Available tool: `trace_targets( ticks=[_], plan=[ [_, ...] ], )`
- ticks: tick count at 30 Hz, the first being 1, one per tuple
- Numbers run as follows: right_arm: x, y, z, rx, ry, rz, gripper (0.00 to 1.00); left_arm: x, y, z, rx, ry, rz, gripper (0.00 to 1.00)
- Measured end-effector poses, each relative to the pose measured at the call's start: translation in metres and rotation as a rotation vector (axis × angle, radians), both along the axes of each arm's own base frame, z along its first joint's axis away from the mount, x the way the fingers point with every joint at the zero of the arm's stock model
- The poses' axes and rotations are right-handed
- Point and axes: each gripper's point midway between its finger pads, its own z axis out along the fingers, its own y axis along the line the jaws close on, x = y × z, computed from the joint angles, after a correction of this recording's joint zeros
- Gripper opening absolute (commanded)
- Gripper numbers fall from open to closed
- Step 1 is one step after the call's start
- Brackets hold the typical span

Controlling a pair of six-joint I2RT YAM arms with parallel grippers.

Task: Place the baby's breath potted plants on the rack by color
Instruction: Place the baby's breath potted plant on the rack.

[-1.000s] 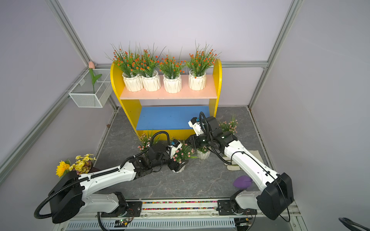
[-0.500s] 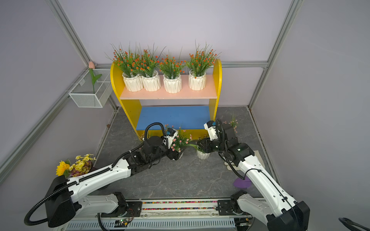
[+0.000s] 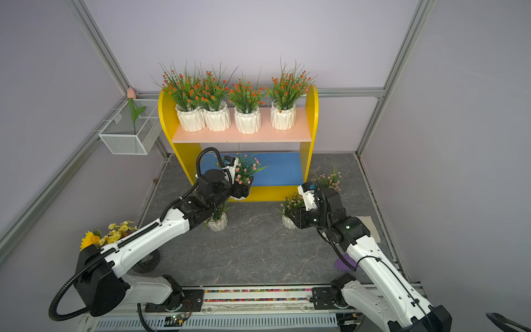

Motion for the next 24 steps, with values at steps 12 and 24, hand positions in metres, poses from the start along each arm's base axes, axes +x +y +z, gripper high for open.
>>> trace_targets(
  ticks=[12,24],
  plan=[
    [-0.006,-0.006,-0.004,-0.009,-0.001,-0.013,0.32,0.066,0.039,-0.030,0.020,0.035,0.144,0.51],
    [-0.014,-0.009,-0.013,-0.011,0.022,-0.019,0.32,0.112,0.080,-0.022,-0.011,-0.047,0.302,0.50]
  ],
)
